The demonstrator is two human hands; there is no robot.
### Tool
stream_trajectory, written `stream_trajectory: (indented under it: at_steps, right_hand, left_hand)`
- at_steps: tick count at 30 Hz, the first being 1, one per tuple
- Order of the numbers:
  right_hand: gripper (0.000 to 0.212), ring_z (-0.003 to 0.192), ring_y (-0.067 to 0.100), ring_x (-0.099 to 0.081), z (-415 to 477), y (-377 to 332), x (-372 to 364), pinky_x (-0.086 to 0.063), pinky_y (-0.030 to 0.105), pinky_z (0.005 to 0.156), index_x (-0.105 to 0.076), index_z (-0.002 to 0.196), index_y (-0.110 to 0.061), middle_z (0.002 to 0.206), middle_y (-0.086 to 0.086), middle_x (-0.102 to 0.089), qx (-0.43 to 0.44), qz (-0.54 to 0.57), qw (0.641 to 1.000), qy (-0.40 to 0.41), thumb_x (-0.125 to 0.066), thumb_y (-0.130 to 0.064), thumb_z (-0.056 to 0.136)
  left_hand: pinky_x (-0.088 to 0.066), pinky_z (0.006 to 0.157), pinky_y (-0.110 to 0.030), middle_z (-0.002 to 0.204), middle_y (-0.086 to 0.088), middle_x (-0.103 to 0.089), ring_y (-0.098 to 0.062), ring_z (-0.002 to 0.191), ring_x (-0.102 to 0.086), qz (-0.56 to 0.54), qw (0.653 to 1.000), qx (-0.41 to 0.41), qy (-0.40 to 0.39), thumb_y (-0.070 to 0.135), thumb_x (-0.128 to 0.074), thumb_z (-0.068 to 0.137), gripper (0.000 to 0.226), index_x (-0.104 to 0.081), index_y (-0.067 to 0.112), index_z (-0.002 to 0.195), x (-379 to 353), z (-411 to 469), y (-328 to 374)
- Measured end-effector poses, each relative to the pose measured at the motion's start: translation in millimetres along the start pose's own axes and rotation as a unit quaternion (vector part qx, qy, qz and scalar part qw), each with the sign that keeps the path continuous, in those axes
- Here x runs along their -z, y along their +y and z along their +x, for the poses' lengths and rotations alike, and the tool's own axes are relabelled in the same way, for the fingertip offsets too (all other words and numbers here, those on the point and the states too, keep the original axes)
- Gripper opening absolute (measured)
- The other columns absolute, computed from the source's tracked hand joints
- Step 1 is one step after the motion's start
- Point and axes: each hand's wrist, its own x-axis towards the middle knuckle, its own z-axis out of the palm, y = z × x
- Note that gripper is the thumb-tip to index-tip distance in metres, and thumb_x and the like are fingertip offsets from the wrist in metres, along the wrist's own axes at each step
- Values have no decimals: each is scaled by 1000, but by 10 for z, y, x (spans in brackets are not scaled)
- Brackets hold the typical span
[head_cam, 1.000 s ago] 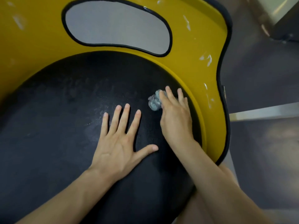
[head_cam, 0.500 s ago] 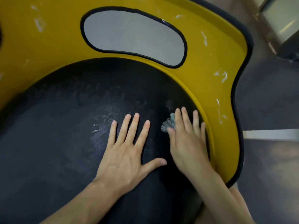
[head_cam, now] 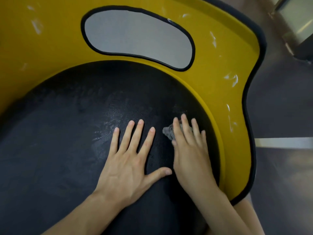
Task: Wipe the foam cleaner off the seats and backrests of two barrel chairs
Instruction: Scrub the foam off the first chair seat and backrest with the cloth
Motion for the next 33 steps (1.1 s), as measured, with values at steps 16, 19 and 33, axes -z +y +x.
stream_trajectory:
  at_steps: [16,19,33]
  right_hand:
    - [63,153,16,-16,213,24,66,-8,32,125,-26,158,-21,165,-5,-19,11,80,996,22,-46,-8,99]
    - [66,149,23,-23,-397,152,31,-16,34,122,-31,155,-16,160,-2,-29,38,40,998,-30,-35,-27,90]
    - [68,153,26,-15,1181,-73,135,-18,40,124,-27,158,-16,168,5,-15,-51,29,997,44,-54,0,97]
  left_hand:
    - [-4,125,-58,170,-9,7,-24,156,17,-12,1000,6,-7,92,-14,87,104,-3,23,164,29,-6,-4]
    - [-8,125,-60,171,-11,2,-26,157,11,-14,1000,2,-13,94,-17,85,108,-8,21,164,23,-1,-5]
    - [6,125,-55,171,-7,7,-22,156,17,-7,1000,12,3,91,-2,86,106,-1,19,164,48,-6,16]
